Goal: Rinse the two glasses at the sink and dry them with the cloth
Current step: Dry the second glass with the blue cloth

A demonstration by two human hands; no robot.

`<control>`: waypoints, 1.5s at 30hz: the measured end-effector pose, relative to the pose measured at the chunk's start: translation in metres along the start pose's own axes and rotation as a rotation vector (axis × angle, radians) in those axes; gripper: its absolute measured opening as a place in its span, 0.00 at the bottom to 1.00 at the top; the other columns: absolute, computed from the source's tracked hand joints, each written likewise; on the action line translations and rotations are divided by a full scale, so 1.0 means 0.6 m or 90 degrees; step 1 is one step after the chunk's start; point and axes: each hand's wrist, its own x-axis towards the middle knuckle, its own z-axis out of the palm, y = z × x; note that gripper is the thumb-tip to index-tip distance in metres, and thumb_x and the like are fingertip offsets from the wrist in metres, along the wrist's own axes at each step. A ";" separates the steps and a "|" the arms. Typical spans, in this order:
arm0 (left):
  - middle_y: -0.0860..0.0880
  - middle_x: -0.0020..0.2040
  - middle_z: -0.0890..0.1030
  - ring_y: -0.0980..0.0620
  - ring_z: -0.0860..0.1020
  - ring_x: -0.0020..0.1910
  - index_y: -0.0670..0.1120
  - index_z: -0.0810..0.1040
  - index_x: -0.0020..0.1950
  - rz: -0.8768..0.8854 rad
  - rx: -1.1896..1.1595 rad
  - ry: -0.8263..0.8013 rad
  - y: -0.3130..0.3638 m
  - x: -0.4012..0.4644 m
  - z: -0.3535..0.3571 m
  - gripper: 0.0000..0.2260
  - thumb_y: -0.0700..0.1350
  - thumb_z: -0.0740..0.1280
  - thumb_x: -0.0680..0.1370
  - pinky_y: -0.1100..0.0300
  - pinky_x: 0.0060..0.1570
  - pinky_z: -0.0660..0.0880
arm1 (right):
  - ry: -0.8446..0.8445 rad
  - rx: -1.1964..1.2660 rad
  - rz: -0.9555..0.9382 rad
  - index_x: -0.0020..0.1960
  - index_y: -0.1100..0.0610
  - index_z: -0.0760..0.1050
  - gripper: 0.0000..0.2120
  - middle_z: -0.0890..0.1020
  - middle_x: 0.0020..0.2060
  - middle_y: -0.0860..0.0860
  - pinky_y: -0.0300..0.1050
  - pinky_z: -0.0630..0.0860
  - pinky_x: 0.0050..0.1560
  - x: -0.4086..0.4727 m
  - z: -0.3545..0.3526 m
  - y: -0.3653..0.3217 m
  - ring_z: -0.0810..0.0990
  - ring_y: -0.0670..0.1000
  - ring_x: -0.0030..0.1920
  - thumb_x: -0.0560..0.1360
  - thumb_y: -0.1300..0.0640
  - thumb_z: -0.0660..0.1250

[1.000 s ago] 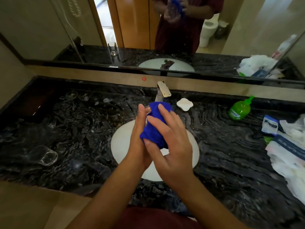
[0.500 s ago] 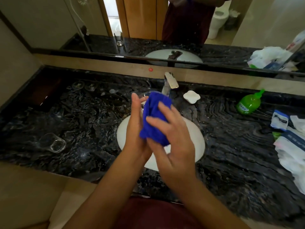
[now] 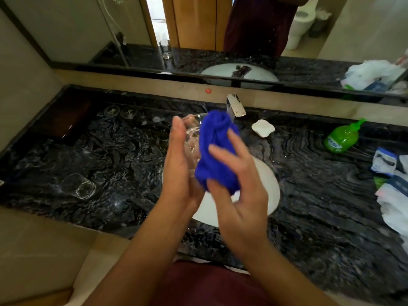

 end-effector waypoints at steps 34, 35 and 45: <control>0.56 0.63 0.79 0.58 0.81 0.59 0.56 0.69 0.75 0.160 0.438 0.043 -0.032 -0.014 0.008 0.21 0.59 0.63 0.83 0.62 0.57 0.79 | 0.108 0.118 0.245 0.63 0.34 0.78 0.20 0.80 0.67 0.41 0.48 0.78 0.67 0.010 -0.040 0.032 0.79 0.45 0.68 0.76 0.54 0.73; 0.55 0.65 0.80 0.56 0.82 0.61 0.58 0.68 0.75 0.111 0.363 0.056 -0.036 -0.018 0.014 0.22 0.61 0.63 0.82 0.57 0.60 0.79 | 0.084 0.049 0.181 0.65 0.37 0.77 0.22 0.75 0.72 0.40 0.38 0.74 0.68 0.005 -0.039 0.033 0.73 0.40 0.72 0.75 0.55 0.73; 0.42 0.55 0.83 0.46 0.82 0.52 0.46 0.82 0.58 -0.010 0.150 0.094 -0.013 -0.006 0.012 0.20 0.60 0.68 0.76 0.50 0.53 0.78 | -0.118 -0.074 0.006 0.75 0.49 0.72 0.24 0.60 0.81 0.41 0.52 0.71 0.74 0.014 -0.038 0.016 0.65 0.49 0.80 0.79 0.51 0.65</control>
